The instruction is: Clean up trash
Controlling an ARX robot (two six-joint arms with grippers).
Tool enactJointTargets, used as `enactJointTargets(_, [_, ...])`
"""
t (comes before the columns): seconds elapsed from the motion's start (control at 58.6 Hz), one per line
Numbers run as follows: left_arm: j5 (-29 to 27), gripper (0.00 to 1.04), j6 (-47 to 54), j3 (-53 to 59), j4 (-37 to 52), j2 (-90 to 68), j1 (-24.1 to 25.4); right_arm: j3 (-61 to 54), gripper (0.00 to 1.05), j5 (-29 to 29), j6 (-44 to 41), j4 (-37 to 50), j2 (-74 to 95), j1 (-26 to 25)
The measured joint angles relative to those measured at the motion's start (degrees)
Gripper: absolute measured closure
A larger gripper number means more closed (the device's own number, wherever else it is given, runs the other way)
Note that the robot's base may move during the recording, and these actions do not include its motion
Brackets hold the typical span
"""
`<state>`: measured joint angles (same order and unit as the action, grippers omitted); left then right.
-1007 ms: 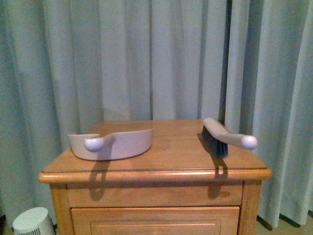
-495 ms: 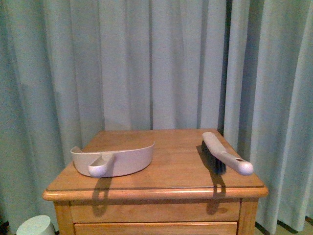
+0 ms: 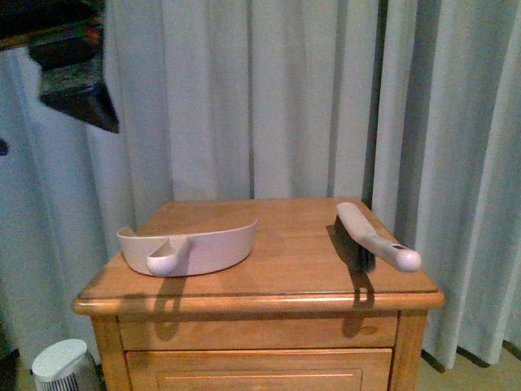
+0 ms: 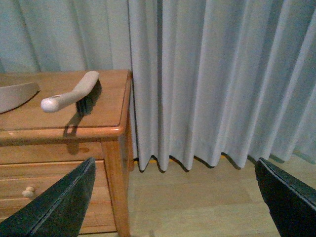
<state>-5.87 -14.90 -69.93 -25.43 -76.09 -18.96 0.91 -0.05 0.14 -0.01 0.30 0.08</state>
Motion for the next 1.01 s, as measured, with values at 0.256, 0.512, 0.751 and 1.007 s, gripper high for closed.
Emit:
enactJointTargets(0.256, [-6.2, 0.08, -2.2, -13.9, -3.4, -16.9, -6.3, 0.0, 0.07, 0.0, 0.0, 0.0, 0.0, 0.0])
enactJointTargets(0.512, [-6.2, 0.08, -2.5, -18.3, -2.4, -25.8, -6.1, 0.0, 0.07, 0.0, 0.0, 0.0, 0.0, 0.0])
enactJointTargets(0.751, [-6.2, 0.08, 1.8, -18.1, 1.5, -29.7, -2.7, 0.0, 0.07, 0.0, 0.0, 0.0, 0.0, 0.0])
enactJointTargets(1.007, [-4.3, 0.08, 2.3, -15.7, 3.8, -32.1, -1.6, 0.0, 0.07, 0.0, 0.0, 0.0, 0.0, 0.0])
